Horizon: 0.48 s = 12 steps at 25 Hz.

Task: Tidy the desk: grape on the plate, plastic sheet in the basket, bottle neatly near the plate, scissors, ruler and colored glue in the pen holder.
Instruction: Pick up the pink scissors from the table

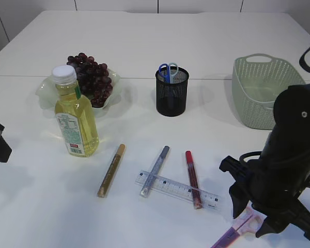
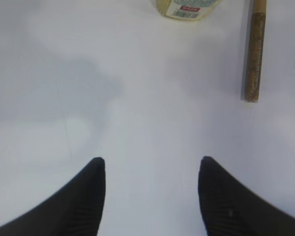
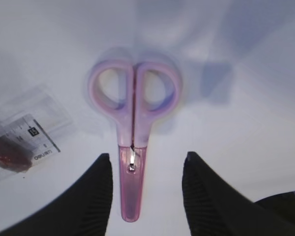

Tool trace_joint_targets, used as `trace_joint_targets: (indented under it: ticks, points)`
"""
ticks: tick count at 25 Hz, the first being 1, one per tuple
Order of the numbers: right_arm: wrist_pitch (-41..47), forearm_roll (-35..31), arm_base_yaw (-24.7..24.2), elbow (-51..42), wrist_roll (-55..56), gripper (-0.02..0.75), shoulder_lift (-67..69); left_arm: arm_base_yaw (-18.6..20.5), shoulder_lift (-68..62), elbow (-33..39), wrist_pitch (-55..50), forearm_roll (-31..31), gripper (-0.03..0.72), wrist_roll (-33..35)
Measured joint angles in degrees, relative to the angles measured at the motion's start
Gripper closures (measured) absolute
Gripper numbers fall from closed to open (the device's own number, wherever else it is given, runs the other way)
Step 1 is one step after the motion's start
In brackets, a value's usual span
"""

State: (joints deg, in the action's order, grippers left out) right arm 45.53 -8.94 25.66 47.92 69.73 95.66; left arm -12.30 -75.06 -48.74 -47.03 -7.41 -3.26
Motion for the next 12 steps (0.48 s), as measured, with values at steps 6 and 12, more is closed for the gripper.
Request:
trace_joint_targets:
  ticks: [6,12]
  points:
    - [-1.2,0.2,0.0,0.0,0.6,0.358,1.5,0.0,0.0,0.0,0.0,0.0,0.253,0.0]
    - [-1.8,0.5,0.0,0.0,0.6,0.355,3.0,0.0,0.0,0.0,0.0,0.0,0.253,0.1]
